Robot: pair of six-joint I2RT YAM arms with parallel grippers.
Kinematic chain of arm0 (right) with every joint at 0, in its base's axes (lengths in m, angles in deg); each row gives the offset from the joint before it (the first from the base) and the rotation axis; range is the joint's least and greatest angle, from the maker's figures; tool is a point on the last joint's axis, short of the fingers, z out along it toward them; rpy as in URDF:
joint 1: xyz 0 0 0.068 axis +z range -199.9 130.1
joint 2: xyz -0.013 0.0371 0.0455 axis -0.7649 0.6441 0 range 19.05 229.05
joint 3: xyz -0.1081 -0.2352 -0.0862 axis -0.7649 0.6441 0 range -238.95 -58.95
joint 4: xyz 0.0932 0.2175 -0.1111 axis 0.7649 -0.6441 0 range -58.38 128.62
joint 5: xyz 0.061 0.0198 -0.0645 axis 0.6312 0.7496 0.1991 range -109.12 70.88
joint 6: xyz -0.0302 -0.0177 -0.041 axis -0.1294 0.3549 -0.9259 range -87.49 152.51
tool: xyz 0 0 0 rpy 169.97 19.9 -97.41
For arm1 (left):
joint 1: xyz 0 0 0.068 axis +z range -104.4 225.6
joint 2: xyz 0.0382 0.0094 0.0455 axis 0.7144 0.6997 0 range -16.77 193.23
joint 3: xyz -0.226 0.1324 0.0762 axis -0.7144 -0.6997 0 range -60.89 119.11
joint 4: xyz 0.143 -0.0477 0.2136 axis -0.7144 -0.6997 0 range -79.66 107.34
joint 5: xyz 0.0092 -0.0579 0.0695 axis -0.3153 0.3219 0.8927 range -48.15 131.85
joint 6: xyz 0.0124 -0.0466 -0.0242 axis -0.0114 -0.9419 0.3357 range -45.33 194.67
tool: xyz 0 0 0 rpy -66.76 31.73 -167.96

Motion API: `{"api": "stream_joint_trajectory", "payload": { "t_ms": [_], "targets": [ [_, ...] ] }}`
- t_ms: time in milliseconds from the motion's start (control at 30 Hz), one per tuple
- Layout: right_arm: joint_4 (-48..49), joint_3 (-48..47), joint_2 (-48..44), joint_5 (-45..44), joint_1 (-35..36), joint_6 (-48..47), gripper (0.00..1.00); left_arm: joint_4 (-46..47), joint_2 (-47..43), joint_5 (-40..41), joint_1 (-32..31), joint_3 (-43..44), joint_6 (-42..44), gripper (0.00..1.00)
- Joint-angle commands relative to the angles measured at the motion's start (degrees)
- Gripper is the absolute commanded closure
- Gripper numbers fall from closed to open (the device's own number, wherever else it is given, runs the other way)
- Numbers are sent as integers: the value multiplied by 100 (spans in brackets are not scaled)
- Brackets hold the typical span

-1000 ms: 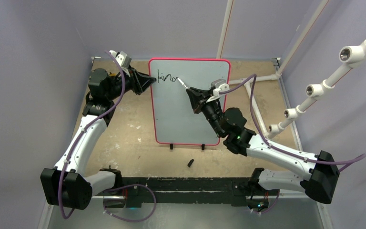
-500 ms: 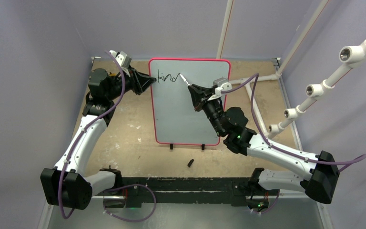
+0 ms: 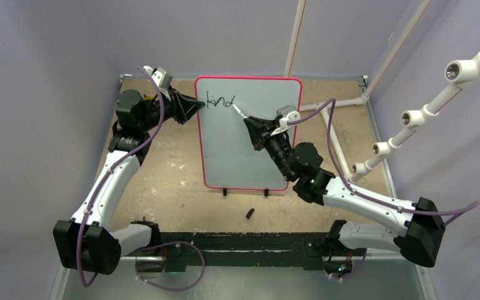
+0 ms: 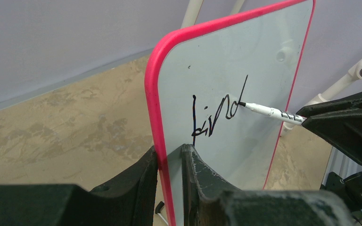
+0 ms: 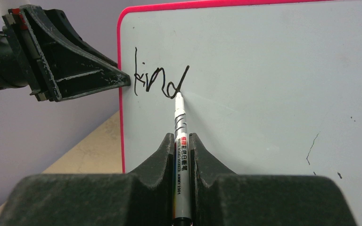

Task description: Write a sentence on the whiteboard

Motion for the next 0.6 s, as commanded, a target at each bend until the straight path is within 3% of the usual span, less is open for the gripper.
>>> {"api": "stream_joint_trajectory", "payload": {
  "t_ms": [0, 567],
  "targets": [
    [-166, 67, -93, -123, -38, 59, 100, 84, -5, -94, 8, -36, 42, 100],
    [-365, 168, -253, -236, -38, 169, 100, 84, 29, -60, 45, -69, 59, 100]
  ]
}}
